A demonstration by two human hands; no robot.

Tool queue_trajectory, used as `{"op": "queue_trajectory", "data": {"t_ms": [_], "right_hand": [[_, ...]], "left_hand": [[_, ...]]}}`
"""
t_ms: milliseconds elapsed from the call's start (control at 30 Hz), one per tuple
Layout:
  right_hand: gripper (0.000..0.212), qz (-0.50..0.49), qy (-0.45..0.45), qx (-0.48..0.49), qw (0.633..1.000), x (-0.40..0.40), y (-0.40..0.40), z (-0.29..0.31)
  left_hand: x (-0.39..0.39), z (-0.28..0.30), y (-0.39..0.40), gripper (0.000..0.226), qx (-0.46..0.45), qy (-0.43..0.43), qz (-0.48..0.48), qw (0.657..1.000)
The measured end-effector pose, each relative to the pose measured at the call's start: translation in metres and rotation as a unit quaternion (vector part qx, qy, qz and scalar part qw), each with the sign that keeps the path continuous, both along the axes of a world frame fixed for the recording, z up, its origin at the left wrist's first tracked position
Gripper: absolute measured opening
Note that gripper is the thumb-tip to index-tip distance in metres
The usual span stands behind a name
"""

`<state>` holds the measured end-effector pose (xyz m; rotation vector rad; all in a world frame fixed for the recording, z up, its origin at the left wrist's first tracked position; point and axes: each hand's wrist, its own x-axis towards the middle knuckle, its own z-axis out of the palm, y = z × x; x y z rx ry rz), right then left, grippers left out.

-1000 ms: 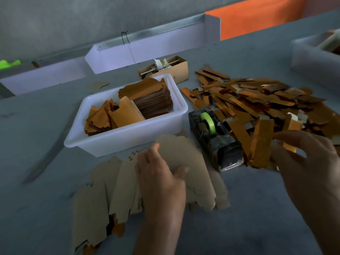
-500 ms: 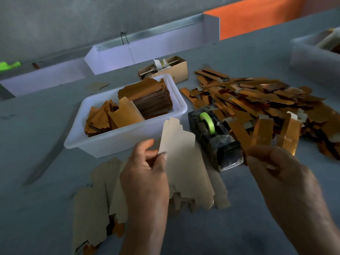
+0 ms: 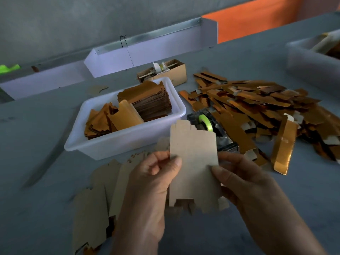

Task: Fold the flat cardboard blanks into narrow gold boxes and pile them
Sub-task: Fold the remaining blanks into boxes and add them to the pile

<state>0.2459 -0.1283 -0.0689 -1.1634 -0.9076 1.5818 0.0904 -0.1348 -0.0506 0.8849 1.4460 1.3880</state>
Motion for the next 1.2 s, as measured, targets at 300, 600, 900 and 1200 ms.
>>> {"op": "queue_trajectory", "data": {"t_ms": [300,600,900,1200], "right_hand": [[0.026,0.016,0.035,-0.012,0.999,-0.004,-0.001,-0.007],[0.014,-0.005,-0.118,0.058,0.991,-0.005,-0.002,-0.011],[0.030,0.007,-0.212,0.139,0.967,-0.011,-0.010,0.003],[0.023,0.061,-0.103,0.116,0.986,-0.010,-0.009,0.001]], "left_hand": [[0.015,-0.003,-0.001,0.048,-0.058,0.145,-0.055,0.986],[0.018,-0.009,0.001,0.032,-0.056,0.152,-0.054,0.985],[0.022,-0.008,-0.001,0.007,-0.037,0.114,-0.054,0.991],[0.015,-0.002,-0.008,0.023,0.004,0.149,-0.170,0.974]]}}
